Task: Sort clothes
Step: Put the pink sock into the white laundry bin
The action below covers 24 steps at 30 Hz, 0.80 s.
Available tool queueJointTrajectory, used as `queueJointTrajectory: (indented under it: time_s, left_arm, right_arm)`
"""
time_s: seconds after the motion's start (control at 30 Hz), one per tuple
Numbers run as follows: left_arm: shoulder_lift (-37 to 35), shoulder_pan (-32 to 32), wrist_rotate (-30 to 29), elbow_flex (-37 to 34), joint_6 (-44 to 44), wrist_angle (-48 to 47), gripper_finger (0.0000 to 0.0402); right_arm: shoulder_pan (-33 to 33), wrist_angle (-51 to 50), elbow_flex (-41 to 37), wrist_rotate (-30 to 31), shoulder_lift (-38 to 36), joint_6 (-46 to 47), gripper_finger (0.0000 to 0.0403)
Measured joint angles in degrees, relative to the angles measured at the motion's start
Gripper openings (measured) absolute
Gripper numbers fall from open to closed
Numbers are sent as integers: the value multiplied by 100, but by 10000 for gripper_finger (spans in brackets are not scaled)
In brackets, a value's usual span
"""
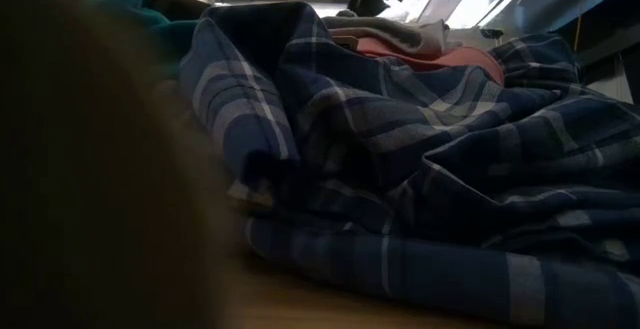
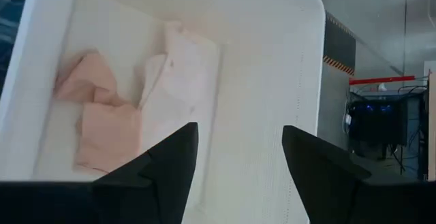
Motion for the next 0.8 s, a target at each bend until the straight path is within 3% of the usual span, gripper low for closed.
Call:
queueJointTrajectory:
  time_s: [0.3, 0.8]
  left_arm:
    - [0, 0, 0, 0, 39, -5, 210]
    - [1, 0, -1, 2, 42, -23, 210]
  right_arm:
    - [518, -204, 836, -209, -18, 35, 232]
    - [2886, 52, 943, -118, 395, 489, 232]
